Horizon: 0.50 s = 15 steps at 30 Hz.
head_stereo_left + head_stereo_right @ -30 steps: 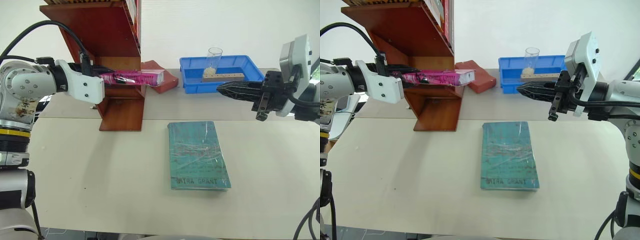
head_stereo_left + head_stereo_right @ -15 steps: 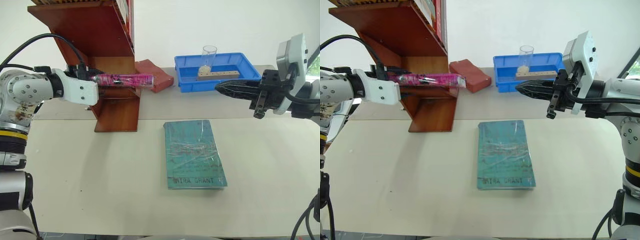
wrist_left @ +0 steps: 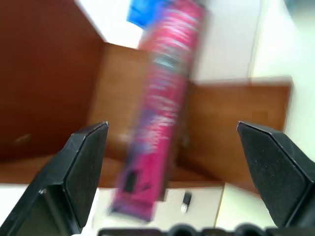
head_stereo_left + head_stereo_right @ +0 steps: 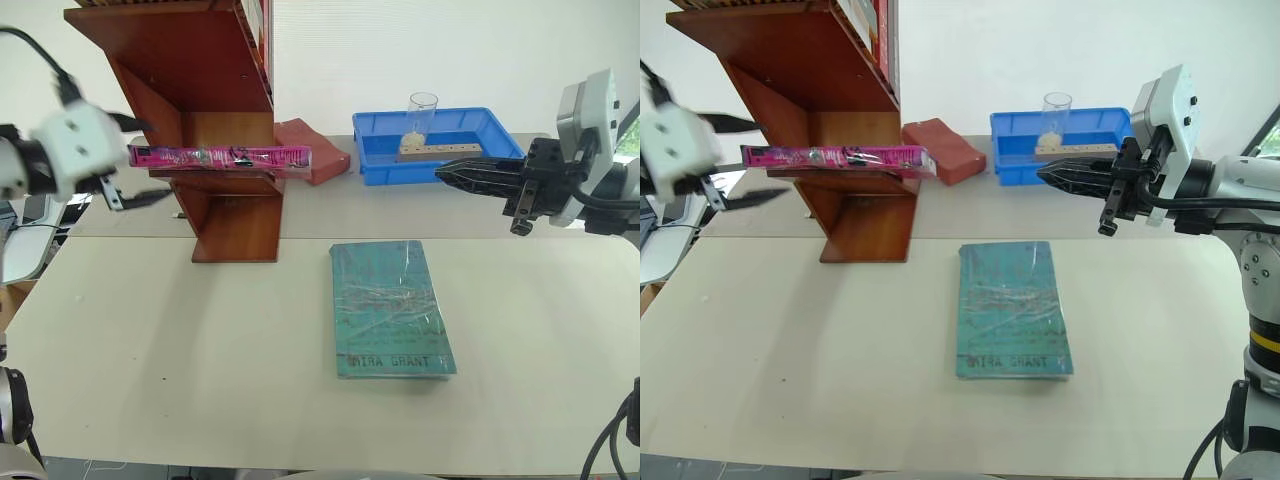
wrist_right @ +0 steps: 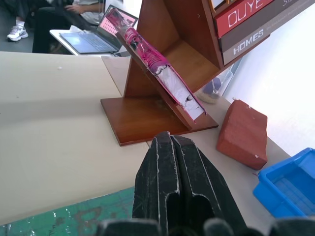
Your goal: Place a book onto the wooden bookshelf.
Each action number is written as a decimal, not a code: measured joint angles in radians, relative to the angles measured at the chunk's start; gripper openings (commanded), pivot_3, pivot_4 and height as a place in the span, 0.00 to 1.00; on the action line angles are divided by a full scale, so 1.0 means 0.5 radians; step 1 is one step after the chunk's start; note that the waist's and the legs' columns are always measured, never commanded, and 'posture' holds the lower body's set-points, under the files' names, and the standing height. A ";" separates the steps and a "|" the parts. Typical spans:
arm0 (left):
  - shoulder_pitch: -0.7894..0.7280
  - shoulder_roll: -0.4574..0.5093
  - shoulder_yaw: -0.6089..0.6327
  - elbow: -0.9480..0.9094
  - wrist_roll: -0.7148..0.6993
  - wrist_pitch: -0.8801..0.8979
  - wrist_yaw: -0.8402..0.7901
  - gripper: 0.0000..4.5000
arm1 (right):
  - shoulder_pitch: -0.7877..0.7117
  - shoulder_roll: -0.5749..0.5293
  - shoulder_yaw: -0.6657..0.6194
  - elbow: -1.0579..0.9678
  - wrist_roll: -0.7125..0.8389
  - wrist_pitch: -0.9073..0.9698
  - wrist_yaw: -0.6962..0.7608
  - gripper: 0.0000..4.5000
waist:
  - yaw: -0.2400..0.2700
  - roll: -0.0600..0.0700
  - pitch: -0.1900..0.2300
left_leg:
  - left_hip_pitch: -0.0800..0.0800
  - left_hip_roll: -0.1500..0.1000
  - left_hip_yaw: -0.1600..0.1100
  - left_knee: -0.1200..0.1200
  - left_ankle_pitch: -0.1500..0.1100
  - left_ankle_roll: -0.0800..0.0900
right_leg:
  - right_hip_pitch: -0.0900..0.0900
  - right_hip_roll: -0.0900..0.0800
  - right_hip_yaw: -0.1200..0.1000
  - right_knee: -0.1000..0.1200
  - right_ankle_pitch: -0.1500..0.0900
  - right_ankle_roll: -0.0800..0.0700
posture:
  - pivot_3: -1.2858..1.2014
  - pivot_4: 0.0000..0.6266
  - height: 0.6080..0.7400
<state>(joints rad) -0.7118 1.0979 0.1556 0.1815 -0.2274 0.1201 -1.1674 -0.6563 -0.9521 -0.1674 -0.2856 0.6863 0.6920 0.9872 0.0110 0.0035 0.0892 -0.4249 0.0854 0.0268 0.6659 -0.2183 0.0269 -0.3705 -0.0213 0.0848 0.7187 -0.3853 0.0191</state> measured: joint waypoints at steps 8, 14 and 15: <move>0.610 0.020 0.370 -0.461 -0.345 0.754 0.076 0.99 | -0.090 -0.101 0.094 0.156 -0.141 -0.165 0.282 0.00 | -0.011 0.000 0.002 | 0.005 0.002 0.001 -0.006 0.000 0.000 | -0.002 0.000 -0.004 0.001 0.005 -0.010 | 0.52 0.24 0.22; 0.898 -0.065 0.514 -0.686 -0.500 0.923 0.119 0.99 | -0.085 -0.146 0.169 0.162 -0.228 -0.304 0.466 0.00 | 0.003 -0.006 0.002 | 0.008 0.003 0.001 -0.007 0.000 0.000 | 0.000 -0.002 -0.007 -0.001 0.005 -0.011 | 0.52 0.24 0.22; 0.901 -0.065 0.520 -0.693 -0.506 0.932 0.123 0.99 | -0.085 -0.143 0.172 0.164 -0.232 -0.317 0.470 0.00 | 0.005 -0.007 0.002 | 0.007 0.003 0.001 -0.007 0.000 0.000 | 0.000 -0.002 -0.008 -0.001 0.006 -0.012 | 0.52 0.24 0.22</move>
<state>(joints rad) -0.2612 1.0652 0.4155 -0.1648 -0.4803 0.5859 -1.1061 -0.6989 -1.0238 -0.0815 -0.2038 0.5703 0.5334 1.2220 0.0137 0.0001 0.0903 -0.4212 0.0868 0.0274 0.6624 -0.2184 0.0267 -0.3705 -0.0225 0.0808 0.7180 -0.3825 0.0134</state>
